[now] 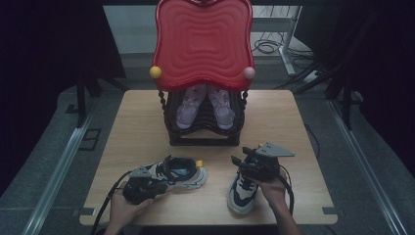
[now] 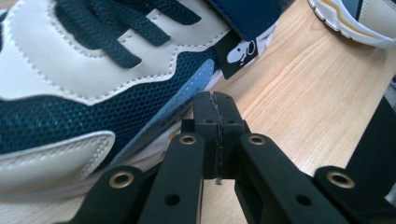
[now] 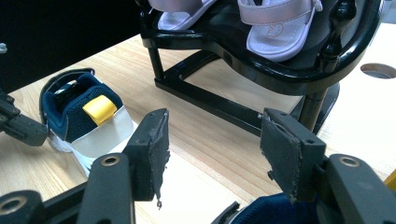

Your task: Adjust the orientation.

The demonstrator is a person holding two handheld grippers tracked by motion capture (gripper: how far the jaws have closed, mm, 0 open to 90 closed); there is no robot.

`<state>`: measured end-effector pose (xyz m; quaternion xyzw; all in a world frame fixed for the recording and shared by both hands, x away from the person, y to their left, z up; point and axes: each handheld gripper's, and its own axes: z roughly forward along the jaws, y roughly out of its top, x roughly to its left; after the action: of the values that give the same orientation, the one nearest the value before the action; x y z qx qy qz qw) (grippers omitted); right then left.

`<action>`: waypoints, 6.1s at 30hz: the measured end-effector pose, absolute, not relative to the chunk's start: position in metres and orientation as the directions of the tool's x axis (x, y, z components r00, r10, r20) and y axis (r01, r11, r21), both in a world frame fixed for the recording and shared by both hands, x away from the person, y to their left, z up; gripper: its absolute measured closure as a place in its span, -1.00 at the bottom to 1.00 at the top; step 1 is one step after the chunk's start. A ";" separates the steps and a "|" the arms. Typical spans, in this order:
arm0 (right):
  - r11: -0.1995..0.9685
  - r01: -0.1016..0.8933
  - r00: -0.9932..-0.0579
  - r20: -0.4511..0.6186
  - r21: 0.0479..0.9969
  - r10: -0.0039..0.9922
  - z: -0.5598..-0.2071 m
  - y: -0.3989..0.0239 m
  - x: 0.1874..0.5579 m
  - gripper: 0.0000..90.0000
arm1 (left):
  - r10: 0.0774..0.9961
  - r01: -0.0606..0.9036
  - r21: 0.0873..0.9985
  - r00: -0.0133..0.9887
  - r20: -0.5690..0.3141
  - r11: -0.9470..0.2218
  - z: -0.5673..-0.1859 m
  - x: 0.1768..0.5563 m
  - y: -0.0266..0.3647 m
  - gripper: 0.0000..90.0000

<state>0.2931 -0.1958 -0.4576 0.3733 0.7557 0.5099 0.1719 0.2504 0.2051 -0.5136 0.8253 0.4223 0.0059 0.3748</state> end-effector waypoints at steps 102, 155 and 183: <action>0.336 0.438 -0.726 0.108 0.834 0.679 -0.464 -0.075 0.316 1.00 | 0.718 0.541 0.830 0.630 -0.294 -0.135 -0.422 0.281 0.260 0.08; 0.480 0.425 -0.837 0.131 0.767 0.532 -0.480 -0.025 0.282 1.00 | 0.733 0.563 0.817 0.607 -0.308 -0.123 -0.424 0.282 0.265 0.06; 0.479 0.394 -0.891 0.197 0.784 0.410 -0.487 0.009 0.266 1.00 | 0.742 0.560 0.822 0.594 -0.313 -0.102 -0.422 0.281 0.273 0.05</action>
<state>0.2657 0.0086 -0.4866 0.2336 0.8600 0.4536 0.0089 0.2805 0.2730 -0.4219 0.7367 0.4417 0.0901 0.5040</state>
